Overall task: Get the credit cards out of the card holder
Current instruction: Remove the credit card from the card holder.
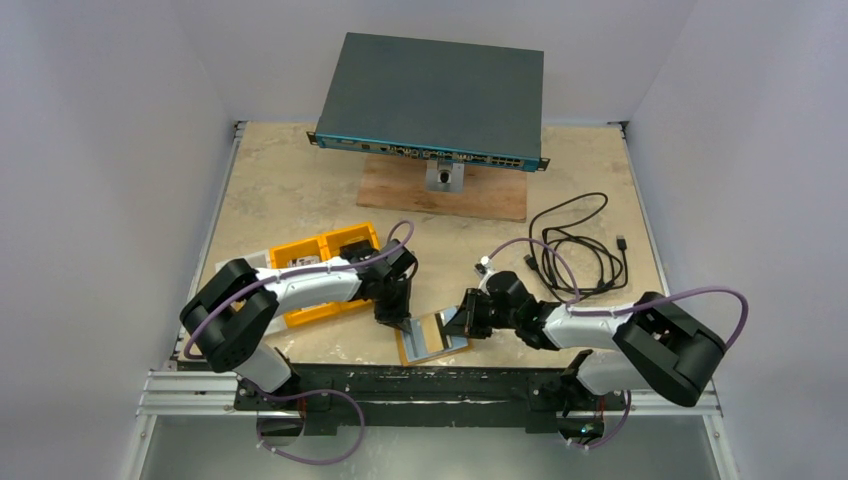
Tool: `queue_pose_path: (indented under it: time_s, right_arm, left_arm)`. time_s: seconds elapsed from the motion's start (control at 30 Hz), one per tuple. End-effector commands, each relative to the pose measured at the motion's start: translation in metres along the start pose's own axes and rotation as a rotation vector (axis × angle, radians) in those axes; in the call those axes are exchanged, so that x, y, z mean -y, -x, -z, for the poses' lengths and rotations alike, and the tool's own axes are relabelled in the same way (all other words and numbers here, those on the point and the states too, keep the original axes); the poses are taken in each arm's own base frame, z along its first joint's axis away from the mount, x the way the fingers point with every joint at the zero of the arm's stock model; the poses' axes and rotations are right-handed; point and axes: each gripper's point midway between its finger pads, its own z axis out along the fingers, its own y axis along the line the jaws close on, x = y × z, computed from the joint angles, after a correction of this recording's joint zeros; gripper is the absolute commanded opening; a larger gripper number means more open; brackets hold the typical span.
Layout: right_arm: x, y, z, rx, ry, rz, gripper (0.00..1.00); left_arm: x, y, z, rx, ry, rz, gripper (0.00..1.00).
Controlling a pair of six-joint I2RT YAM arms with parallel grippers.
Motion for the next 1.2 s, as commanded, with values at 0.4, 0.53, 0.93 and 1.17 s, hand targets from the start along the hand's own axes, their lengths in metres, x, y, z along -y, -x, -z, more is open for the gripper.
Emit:
queue_pose_path:
  time_s: [0.4, 0.53, 0.93, 1.17]
  right_arm:
    - [0.007, 0.022, 0.016, 0.102, -0.093, 0.026, 0.0]
    - [0.002, 0.025, 0.022, 0.114, -0.093, 0.029, 0.0]
    - [-0.011, 0.037, 0.037, 0.159, -0.097, 0.036, 0.0]
    - [-0.019, 0.043, 0.048, 0.181, -0.113, 0.049, 0.0]
  left_arm:
    - [-0.007, 0.007, 0.012, 0.042, 0.015, -0.038, 0.0]
    - [0.003, 0.011, 0.019, 0.058, -0.015, -0.05, 0.0]
    - [0.017, 0.019, 0.036, 0.089, -0.054, -0.082, 0.0]
    - [0.021, 0.021, 0.048, 0.115, -0.068, -0.09, 0.02]
